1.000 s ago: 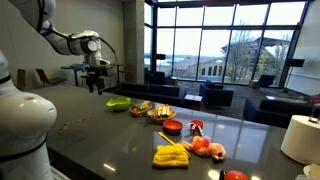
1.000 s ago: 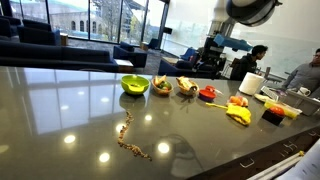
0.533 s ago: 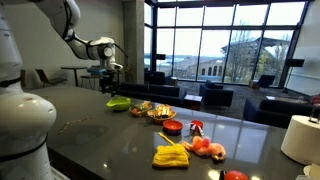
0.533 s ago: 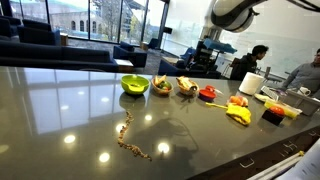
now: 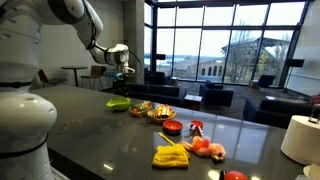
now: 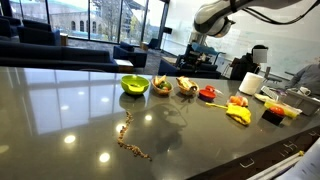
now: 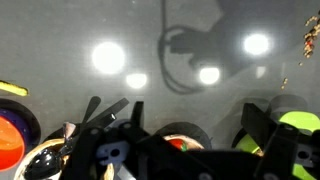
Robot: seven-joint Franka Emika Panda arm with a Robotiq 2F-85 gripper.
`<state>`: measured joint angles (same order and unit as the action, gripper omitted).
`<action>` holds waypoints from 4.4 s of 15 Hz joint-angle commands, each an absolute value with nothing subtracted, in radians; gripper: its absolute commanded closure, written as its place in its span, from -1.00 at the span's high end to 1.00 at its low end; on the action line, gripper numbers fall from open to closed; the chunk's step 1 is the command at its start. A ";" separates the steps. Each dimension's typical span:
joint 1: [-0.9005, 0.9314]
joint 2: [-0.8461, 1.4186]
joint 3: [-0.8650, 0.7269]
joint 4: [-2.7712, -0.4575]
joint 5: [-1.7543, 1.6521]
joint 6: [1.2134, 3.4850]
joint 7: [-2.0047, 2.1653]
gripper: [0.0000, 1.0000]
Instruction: Shift the green bowl forward
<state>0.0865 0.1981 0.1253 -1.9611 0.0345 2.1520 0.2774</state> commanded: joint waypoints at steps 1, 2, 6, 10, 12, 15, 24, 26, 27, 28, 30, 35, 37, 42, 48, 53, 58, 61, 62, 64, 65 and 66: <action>0.104 0.348 0.100 -1.778 0.021 2.120 0.255 1.00; 0.110 0.390 0.096 -1.729 0.020 2.118 0.256 1.00; 0.132 0.547 0.081 -1.544 0.014 2.092 0.267 1.00; 0.158 0.719 0.065 -1.329 0.017 2.034 0.276 1.00; 0.167 0.790 0.062 -1.228 0.028 1.992 0.284 1.00; 0.184 0.882 0.059 -1.088 0.035 1.935 0.302 1.00; 0.243 1.034 0.067 -0.811 0.058 1.854 0.372 1.00; 0.251 1.067 0.065 -0.774 0.057 1.851 0.373 1.00; 0.253 1.082 0.065 -0.759 0.057 1.847 0.375 1.00; 0.254 1.096 0.064 -0.743 0.057 1.844 0.376 1.00; 0.249 1.121 0.064 -0.715 0.058 1.838 0.369 1.00; 0.235 1.154 0.073 -0.678 0.048 1.844 0.362 1.00; 0.240 1.149 0.076 -0.708 0.048 1.866 0.363 1.00; 0.244 1.164 0.077 -0.702 0.048 1.869 0.363 1.00; 0.242 1.162 0.076 -0.701 0.048 1.869 0.363 1.00; 0.243 1.167 0.077 -0.695 0.048 1.864 0.365 1.00; 0.247 1.173 0.076 -0.692 0.048 1.862 0.366 1.00; 0.254 1.176 0.074 -0.686 0.046 1.861 0.377 1.00; 0.257 1.176 0.072 -0.684 0.043 1.862 0.379 1.00; 0.260 1.178 0.073 -0.681 0.044 1.859 0.379 1.00; 0.262 1.180 0.072 -0.681 0.043 1.860 0.377 1.00; 0.263 1.181 0.073 -0.680 0.045 1.858 0.378 0.71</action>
